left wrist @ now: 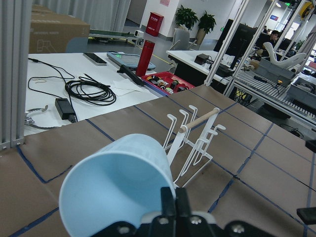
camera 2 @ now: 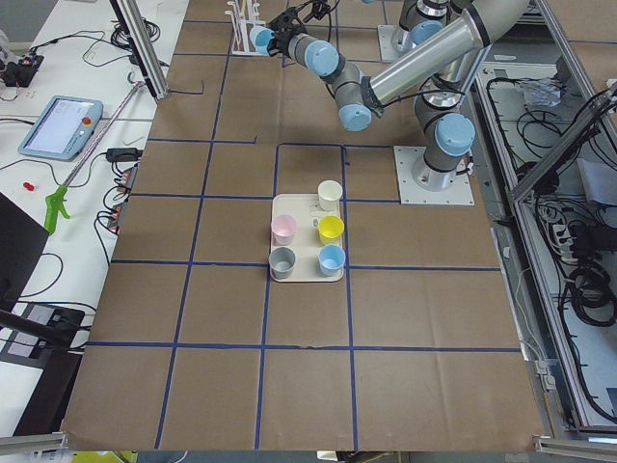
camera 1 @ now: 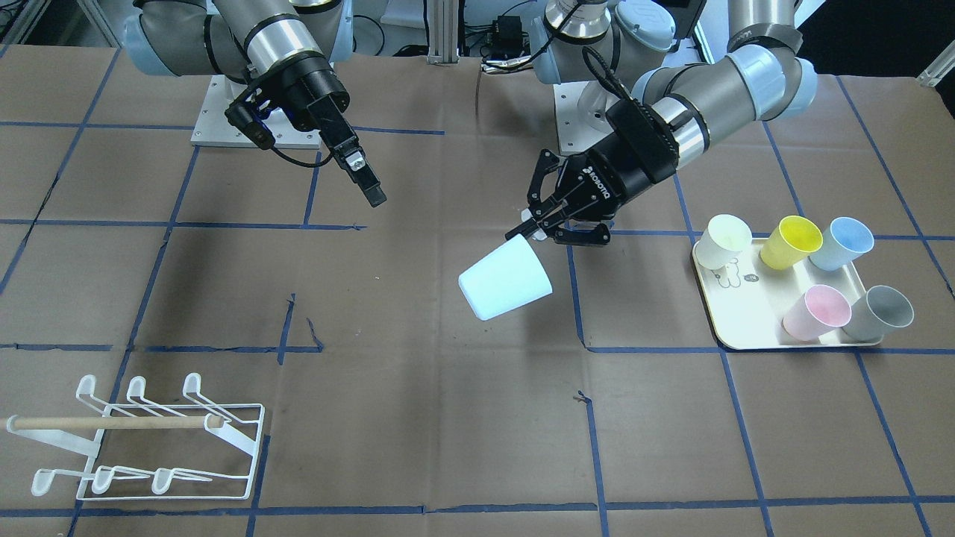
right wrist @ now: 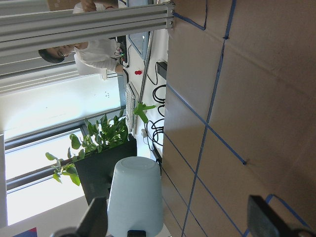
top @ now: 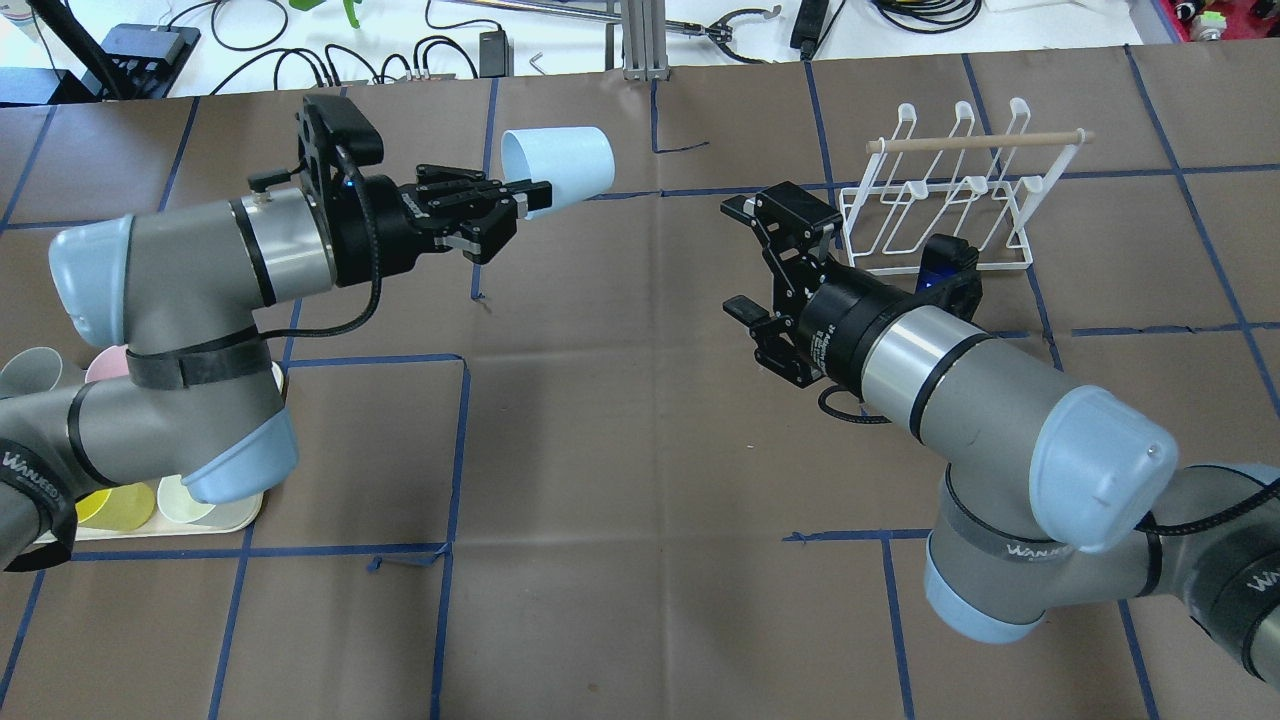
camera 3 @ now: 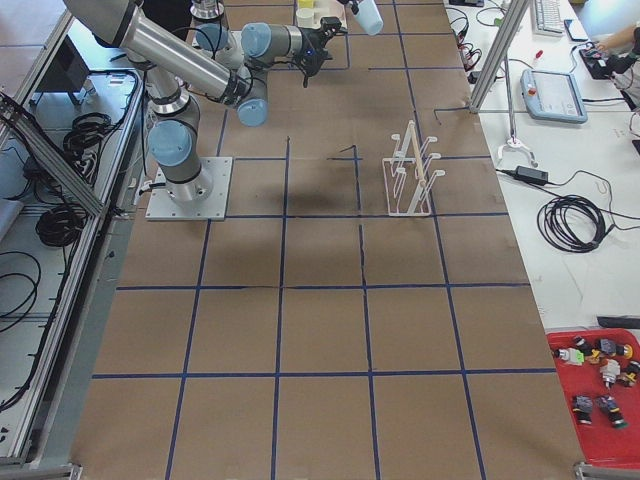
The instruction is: Transfer IKEA cup to right arm and place on rack
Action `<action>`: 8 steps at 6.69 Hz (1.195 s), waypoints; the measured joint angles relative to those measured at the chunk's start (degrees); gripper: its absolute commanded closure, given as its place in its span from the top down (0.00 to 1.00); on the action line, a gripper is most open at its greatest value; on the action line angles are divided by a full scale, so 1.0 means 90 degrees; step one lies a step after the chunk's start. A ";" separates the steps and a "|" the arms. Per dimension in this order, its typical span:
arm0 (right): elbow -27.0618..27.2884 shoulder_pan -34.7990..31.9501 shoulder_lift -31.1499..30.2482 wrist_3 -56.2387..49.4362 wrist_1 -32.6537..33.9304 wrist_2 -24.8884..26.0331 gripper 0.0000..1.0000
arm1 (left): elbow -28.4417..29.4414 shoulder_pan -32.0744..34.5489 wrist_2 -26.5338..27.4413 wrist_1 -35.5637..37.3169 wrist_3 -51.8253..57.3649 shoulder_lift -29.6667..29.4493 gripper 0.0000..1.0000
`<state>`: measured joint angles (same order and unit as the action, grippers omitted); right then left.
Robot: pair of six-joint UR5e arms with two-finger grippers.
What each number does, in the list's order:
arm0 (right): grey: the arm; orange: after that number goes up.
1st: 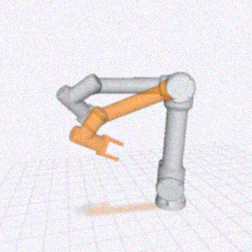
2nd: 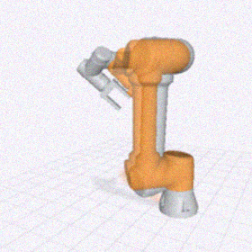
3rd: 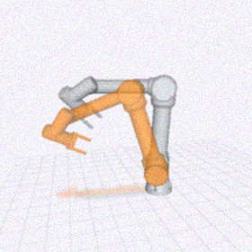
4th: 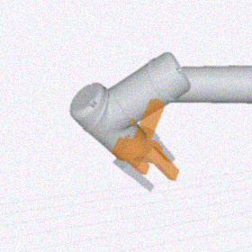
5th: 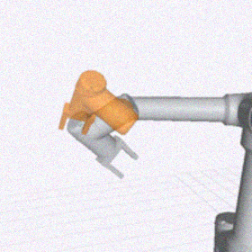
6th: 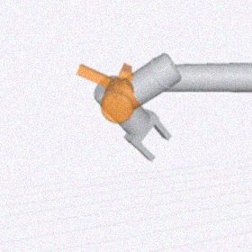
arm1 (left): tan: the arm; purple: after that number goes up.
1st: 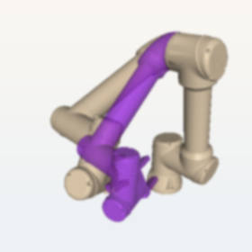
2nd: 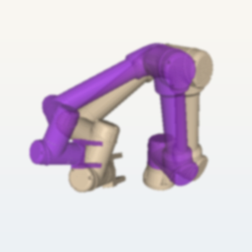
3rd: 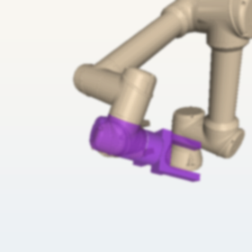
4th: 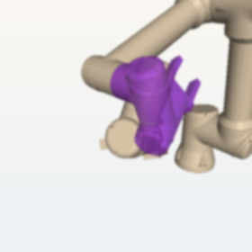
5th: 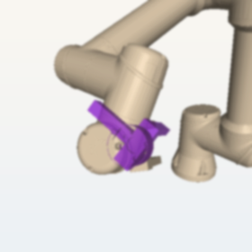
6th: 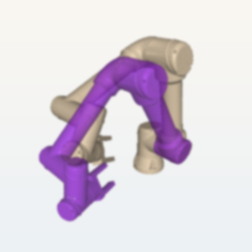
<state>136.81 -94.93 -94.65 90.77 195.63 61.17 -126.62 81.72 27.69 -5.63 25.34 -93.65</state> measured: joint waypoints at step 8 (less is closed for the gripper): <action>-0.1180 -0.0754 0.1189 0.0647 -0.0096 0.0522 1.00 | -0.0284 0.0647 0.0104 0.3441 -0.2379 -0.0823 0.03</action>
<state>126.19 -101.71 -83.95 96.60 194.76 65.88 -129.18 87.55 28.63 25.34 3.93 -101.06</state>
